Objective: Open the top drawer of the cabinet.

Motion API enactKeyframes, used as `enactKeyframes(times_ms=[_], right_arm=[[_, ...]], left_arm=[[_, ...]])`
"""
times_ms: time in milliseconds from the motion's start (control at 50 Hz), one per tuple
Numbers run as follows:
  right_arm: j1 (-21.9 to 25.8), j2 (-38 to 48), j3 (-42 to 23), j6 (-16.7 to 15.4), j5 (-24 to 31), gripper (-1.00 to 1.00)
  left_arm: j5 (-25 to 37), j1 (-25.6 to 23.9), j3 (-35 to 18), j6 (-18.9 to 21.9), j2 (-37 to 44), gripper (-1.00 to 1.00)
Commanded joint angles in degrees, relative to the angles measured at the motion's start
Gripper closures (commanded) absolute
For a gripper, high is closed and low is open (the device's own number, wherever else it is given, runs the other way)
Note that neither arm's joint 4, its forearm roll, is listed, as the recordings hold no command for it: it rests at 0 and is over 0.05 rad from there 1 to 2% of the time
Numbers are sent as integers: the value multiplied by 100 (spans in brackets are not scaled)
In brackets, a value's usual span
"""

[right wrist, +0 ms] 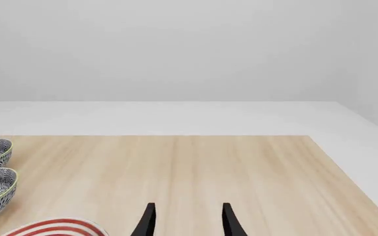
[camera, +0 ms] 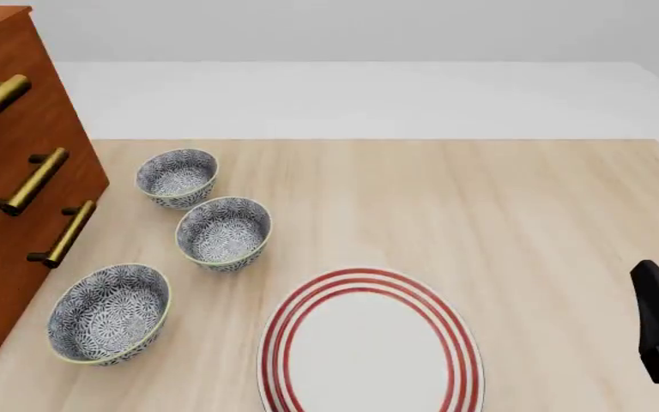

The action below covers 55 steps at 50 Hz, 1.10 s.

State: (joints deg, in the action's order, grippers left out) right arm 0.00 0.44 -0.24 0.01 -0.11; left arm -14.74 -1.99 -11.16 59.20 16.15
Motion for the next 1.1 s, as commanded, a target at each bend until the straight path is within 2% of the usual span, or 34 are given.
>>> enactKeyframes(times_ms=[20, 320, 360, 420, 440, 460, 500, 560, 620, 680, 1100], right_arm=[[1, 0, 0, -1, 0, -100], [1, 1, 0, 0, 0, -100], [-1, 1, 0, 1, 0, -100], [0, 0, 0, -1, 0, -100], [0, -1, 0, -1, 0, -100], [-1, -1, 0, 0, 0, -100], [0, 1, 0, 0, 0, -100], [-1, 0, 0, -1, 0, -100], [-1, 0, 0, -1, 0, -100], [-1, 0, 0, 0, 0, -100], [-1, 0, 0, 0, 0, -100]], left_arm=[[-302, -91, -52, 453, 365, -100], [-158, -145, 99, 931, 540, -100], [-236, -145, 194, 1123, 578, -100], [-162, -126, 92, 1187, 588, -100], [-342, -134, 166, 1484, 660, -100], [-385, -144, 182, 1582, 688, -100], [-324, -96, 33, 1587, 725, -100], [-454, -111, 53, 1852, 771, -100], [-414, -107, -28, 1934, 814, -100], [-659, -104, 46, 2231, 897, -100], [-626, 41, -176, 2597, 1161, -100]])
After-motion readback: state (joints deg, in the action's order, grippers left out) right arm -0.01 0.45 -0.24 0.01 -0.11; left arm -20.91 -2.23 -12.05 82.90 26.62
